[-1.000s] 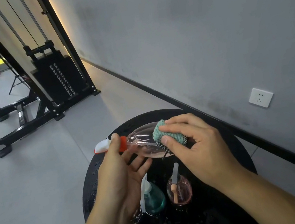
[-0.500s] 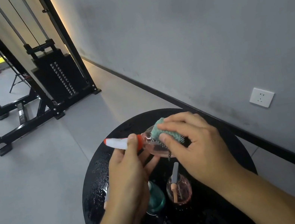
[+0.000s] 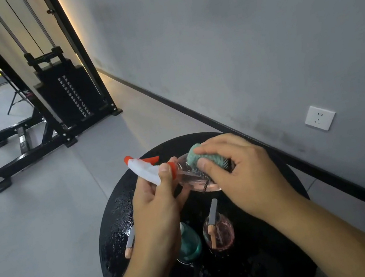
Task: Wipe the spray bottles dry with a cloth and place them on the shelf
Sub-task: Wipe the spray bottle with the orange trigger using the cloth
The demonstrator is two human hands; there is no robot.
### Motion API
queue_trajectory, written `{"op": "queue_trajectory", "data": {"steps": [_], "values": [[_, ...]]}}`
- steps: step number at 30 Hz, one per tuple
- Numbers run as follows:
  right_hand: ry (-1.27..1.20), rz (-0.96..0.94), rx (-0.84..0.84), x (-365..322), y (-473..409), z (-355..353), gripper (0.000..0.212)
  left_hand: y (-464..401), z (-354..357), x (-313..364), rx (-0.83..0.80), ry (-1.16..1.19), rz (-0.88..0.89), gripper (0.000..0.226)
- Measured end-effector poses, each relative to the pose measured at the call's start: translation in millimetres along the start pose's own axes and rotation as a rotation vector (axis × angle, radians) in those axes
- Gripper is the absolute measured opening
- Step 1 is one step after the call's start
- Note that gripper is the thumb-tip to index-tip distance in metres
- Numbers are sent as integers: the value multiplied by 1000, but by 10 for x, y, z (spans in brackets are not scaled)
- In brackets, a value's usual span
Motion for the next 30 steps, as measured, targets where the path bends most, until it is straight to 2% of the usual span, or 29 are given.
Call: {"op": "queue_trajectory", "data": {"steps": [4,10,15,20,25,30], "values": [[-37,84,89,80,-38,-110,21,-34,-34,44,-12,-56,59,36],[-30,-8,-23,-13,4,14,25,-17,-30,10,-15,-83,59,35],[-38,80,72,78,-7,-34,23,-59,-78,21,70,-6,22,30],[42,-49,-32,-52,65,86,24,-45,-54,18,82,24,-8,34],[-129,106,76,54,-16,-26,19,-106,-166,131,133,29,21,29],[-207,85,150,22,27,-19,20,-85,-106,149,84,20,36,31]]}}
Point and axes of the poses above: each hand's wrist, its own y-axis away from the middle knuckle, its own z-axis out of the palm, x = y × z, the point moved 3 cm from there along -y, towards the middle knuckle, and after that the axes turned 2 degrees about y, right-handed, at the moved point
